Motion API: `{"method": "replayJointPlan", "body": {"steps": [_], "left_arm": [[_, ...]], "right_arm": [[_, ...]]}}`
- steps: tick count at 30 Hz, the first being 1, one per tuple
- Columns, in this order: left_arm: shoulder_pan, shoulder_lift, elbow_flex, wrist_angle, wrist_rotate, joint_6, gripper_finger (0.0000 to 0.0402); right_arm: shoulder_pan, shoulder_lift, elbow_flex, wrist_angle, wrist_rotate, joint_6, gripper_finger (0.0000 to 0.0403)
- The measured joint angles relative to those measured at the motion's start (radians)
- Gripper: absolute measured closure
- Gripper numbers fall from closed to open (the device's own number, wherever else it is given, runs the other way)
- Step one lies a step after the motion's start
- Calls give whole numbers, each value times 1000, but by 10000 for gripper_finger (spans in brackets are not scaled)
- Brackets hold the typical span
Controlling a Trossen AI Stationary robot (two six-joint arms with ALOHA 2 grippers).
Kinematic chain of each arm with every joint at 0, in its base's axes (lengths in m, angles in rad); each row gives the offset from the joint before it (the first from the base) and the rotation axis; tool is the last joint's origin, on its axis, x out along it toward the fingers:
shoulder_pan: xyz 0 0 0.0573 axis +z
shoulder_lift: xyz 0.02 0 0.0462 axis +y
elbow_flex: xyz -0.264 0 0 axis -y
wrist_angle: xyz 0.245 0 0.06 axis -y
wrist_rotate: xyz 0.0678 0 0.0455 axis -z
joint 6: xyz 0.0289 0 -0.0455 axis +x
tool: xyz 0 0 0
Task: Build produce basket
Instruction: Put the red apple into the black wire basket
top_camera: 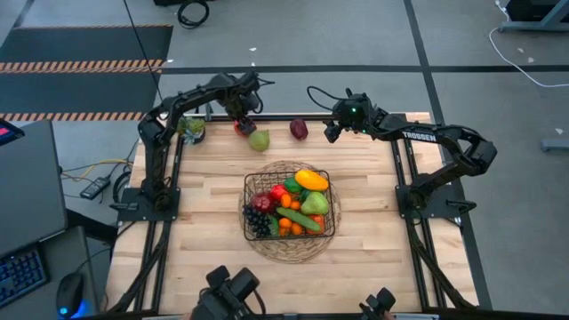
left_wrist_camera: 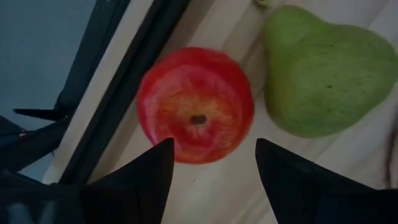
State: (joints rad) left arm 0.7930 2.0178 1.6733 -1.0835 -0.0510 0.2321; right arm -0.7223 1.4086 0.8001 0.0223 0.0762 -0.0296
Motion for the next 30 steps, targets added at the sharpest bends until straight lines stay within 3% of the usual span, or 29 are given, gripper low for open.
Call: {"method": "replayJointPlan", "body": {"steps": [18,30], "left_arm": [[3,0,24,37,-8,23,170],[0,-8,-89,146,-48,26,171]], "right_arm": [[0,0,0,5,0,0,136],[0,0,0,5,0,0,136]]}}
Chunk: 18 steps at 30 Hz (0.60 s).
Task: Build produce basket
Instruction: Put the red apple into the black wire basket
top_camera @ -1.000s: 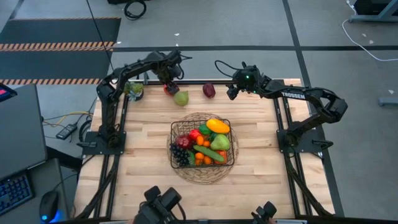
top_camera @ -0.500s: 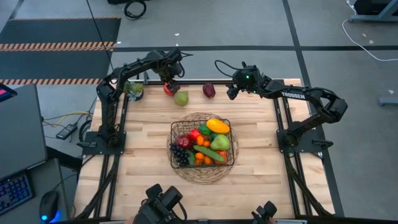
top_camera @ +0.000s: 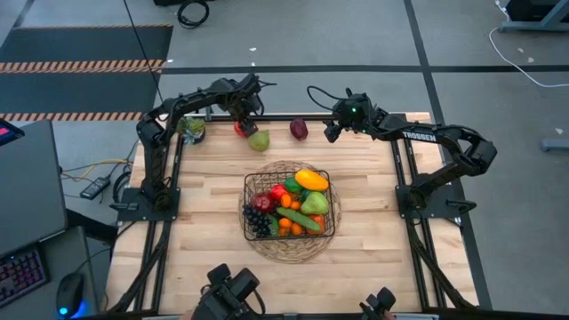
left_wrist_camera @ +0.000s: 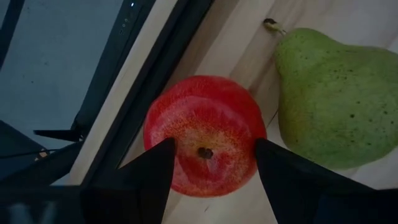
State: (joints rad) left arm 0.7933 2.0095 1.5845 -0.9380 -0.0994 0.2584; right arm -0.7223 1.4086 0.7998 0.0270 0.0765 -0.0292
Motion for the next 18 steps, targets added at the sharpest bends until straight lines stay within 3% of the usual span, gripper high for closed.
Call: {"method": "replayJointPlan", "body": {"steps": [5,14,18], "left_arm": [[1,3,3,13,2,2,200],[1,2,5,8,-2,14,373],[2,3,46,-76,-6,14,396]], "right_arm": [[0,0,0,1,0,0,136],[0,0,0,2,1,-5,136],[0,0,0,7,8,-12,136]]}}
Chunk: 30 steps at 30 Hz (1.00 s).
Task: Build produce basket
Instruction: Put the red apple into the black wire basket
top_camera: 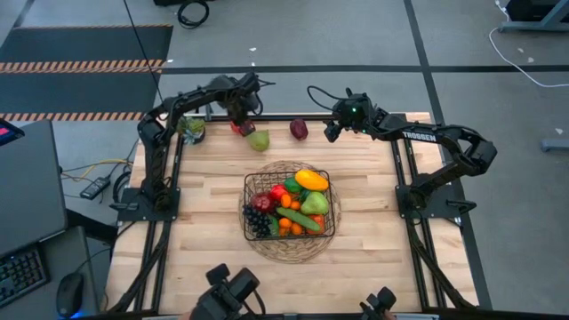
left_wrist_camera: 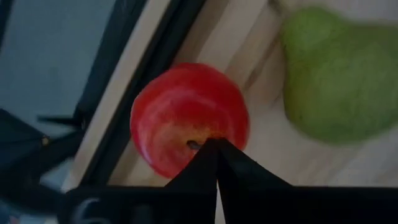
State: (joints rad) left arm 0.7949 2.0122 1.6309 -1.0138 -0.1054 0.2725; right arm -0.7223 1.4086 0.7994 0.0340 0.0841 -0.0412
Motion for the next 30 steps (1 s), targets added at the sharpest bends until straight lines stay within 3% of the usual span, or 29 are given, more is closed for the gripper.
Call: {"method": "replayJointPlan", "body": {"steps": [11,16,30], "left_arm": [[-2,0,269,-239,2,-25,400],[2,-1,292,-218,2,-29,386],[16,104,292,-248,23,-4,182]], "right_arm": [[0,0,0,16,0,-4,136],[0,0,0,14,-9,-1,136],[0,0,0,8,-30,4,136]]}}
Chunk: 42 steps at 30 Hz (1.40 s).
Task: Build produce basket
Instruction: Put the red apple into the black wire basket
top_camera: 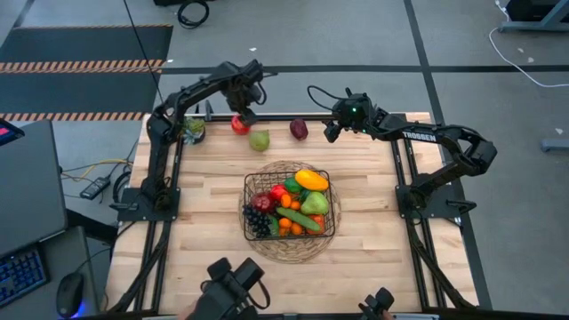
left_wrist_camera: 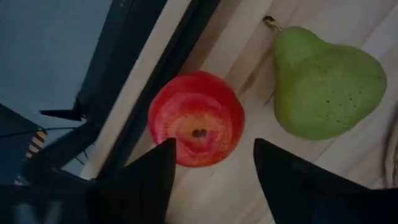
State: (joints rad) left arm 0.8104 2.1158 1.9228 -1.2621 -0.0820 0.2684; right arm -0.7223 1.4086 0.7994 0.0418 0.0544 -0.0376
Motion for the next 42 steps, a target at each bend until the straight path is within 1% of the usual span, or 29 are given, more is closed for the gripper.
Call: {"method": "replayJointPlan", "body": {"steps": [4,8,10,17,28,39,42], "left_arm": [[0,33,0,-2,-7,-105,161],[1,55,0,-40,-27,-176,157],[2,62,0,-46,-30,-185,159],[2,63,0,-29,-31,-173,180],[18,77,0,-1,-31,-144,227],[21,88,1,-12,-29,-138,240],[22,88,1,-12,-26,-107,246]], "right_arm": [[0,0,0,0,0,0,136],[0,0,0,0,0,0,136],[0,0,0,0,0,1,136],[5,0,0,0,0,19,136],[13,0,0,6,0,18,136],[13,0,0,9,0,16,136],[13,0,0,9,0,16,136]]}}
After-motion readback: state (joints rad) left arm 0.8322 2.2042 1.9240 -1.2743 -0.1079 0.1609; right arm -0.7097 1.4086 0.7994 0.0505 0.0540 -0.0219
